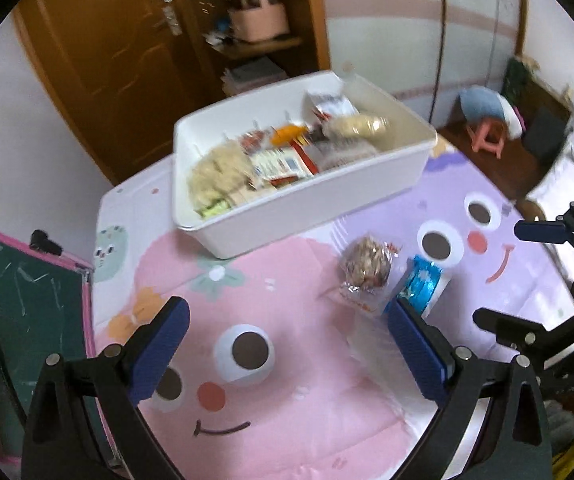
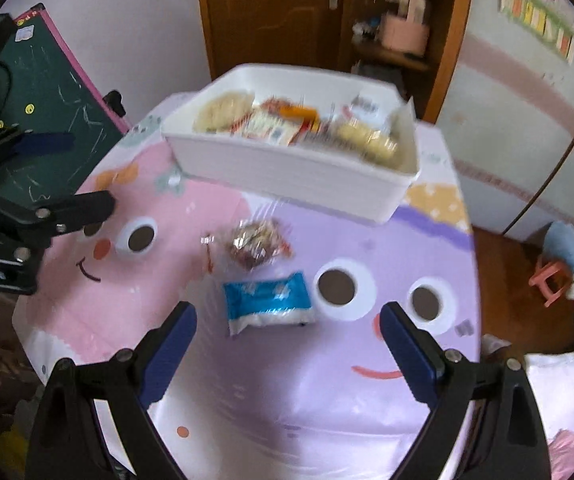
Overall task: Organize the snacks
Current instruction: 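Withdraw both tools from the bin toward the nut packet and blue packet, then grasp the clear nut packet with the left tool while the right tool grasps the blue packet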
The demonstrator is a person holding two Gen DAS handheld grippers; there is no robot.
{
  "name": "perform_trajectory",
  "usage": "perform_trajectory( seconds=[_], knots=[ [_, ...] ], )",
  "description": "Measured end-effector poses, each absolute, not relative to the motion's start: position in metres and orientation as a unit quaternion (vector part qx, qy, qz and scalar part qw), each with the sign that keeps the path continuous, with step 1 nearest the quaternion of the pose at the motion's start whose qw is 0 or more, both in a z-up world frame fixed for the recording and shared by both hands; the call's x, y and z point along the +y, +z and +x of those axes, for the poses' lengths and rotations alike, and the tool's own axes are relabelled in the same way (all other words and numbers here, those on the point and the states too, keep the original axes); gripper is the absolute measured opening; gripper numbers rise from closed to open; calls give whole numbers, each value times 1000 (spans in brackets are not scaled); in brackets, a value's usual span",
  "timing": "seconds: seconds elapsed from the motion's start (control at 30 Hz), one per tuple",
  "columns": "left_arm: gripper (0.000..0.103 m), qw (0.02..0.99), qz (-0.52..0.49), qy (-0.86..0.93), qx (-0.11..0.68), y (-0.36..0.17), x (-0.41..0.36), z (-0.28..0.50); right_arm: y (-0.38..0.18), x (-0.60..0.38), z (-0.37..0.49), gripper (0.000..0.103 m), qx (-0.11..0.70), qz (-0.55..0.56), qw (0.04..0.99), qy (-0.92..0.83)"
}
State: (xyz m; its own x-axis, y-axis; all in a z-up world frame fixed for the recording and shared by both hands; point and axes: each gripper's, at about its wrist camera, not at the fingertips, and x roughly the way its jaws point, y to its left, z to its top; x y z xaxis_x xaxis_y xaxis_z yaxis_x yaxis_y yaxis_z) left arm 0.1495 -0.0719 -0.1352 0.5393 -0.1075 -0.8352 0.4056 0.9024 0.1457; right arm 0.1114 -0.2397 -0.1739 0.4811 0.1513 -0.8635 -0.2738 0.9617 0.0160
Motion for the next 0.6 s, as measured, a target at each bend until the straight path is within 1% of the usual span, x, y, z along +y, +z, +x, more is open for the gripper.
perform_trajectory(
  seconds=[0.13, 0.33, 0.5, 0.6],
  knots=[
    [99, 844, 166, -175, 479, -163, -87, 166, -203, -240, 119, 94, 515, -45, 846, 131],
    [99, 823, 132, -197, 516, -199, -102, 200, -236, -235, 135, 94, 528, -25, 836, 148],
    [99, 809, 101, -205, 542, -221, -106, 223, -260, -228, 150, 94, 530, -38, 833, 150],
    [99, 803, 97, -217, 546, -228, -110, 228, -265, -221, 151, 93, 507, -69, 846, 147]
  ],
)
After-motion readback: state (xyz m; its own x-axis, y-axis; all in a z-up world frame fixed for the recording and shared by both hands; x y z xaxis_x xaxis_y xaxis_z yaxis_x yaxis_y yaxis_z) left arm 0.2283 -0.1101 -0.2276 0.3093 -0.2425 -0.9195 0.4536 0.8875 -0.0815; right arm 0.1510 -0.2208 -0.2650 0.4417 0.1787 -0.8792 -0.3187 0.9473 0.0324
